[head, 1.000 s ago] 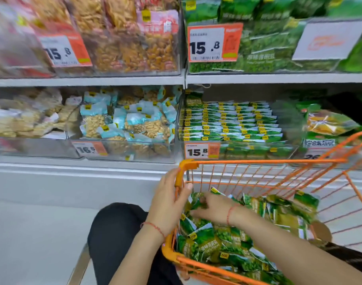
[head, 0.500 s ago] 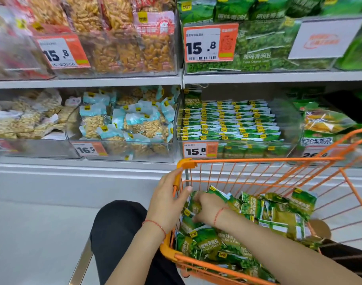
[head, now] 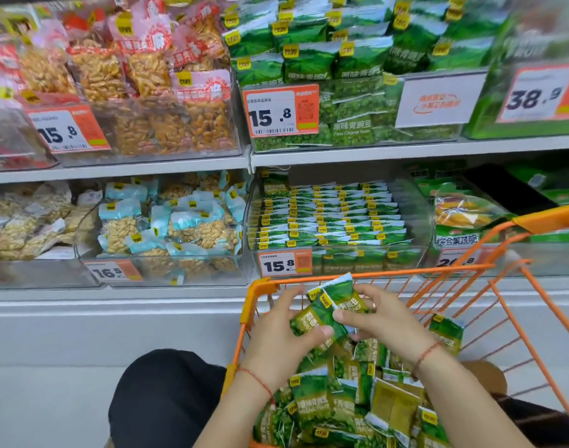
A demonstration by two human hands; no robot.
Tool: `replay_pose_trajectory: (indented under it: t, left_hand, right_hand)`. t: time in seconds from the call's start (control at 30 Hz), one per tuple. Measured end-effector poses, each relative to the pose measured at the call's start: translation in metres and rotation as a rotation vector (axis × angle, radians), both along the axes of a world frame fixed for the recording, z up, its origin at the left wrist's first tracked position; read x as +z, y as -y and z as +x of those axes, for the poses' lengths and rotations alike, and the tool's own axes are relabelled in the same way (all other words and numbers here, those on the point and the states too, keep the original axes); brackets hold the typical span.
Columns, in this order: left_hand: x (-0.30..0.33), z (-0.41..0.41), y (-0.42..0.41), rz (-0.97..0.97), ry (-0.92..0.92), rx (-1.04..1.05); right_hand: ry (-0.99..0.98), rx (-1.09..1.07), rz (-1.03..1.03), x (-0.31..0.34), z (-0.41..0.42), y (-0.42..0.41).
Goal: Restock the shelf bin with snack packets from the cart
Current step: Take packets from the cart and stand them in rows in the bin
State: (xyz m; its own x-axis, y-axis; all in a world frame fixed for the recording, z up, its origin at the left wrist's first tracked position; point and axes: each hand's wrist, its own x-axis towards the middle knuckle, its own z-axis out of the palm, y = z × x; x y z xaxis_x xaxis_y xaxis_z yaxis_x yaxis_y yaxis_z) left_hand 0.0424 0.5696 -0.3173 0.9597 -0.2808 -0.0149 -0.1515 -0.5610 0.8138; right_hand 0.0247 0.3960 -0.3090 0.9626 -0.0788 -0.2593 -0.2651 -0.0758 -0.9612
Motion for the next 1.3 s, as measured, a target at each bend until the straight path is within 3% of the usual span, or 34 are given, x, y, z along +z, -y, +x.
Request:
replay_pose_trajectory:
  t: [0.17, 0.33, 0.47, 0.57, 0.7, 0.87, 0.93, 1.0, 1.07, 1.2, 1.3]
  left_hand:
    - [-0.009, 0.006, 0.003, -0.264, -0.051, 0.097]
    - [0.001, 0.010, 0.017, -0.536, -0.216, 0.092]
    - [0.001, 0.010, 0.038, -0.474, -0.062, 0.156]
    - [-0.004, 0.012, 0.047, -0.499, -0.039, 0.201]
    - [-0.006, 0.014, 0.050, -0.294, -0.032, 0.085]
    - [-0.013, 0.032, 0.018, -0.085, -0.201, -0.092]
    - [-0.019, 0.036, 0.007, 0.416, -0.108, -0.330]
    - [-0.027, 0.031, 0.007, 0.909, -0.128, -0.600]
    - [-0.039, 0.027, 0.010, 1.100, -0.224, -0.701]
    - [-0.055, 0.033, 0.008, 1.098, -0.220, -0.688]
    - [-0.049, 0.034, 0.007, 0.859, -0.289, -0.707]
  right_hand:
    - [-0.049, -0.253, 0.160, -0.005, 0.004, 0.005]
    - [-0.063, -0.319, 0.338, -0.006, 0.005, 0.003]
    - [-0.031, -0.252, 0.477, 0.005, 0.002, -0.002]
    - [-0.018, -0.150, 0.422, 0.009, -0.004, -0.004]
    - [-0.048, -0.135, 0.381, 0.000, -0.002, -0.003]
    - [-0.074, -0.251, 0.418, -0.002, 0.001, -0.005]
    - [-0.071, -0.327, 0.442, 0.000, 0.000, -0.001]
    - [-0.075, -0.365, 0.468, 0.000, 0.001, 0.003]
    - [-0.089, -0.382, 0.499, 0.001, -0.001, 0.005]
    - [-0.133, -0.354, 0.539, 0.002, -0.002, 0.004]
    - [-0.163, -0.390, 0.527, -0.002, 0.001, 0.007]
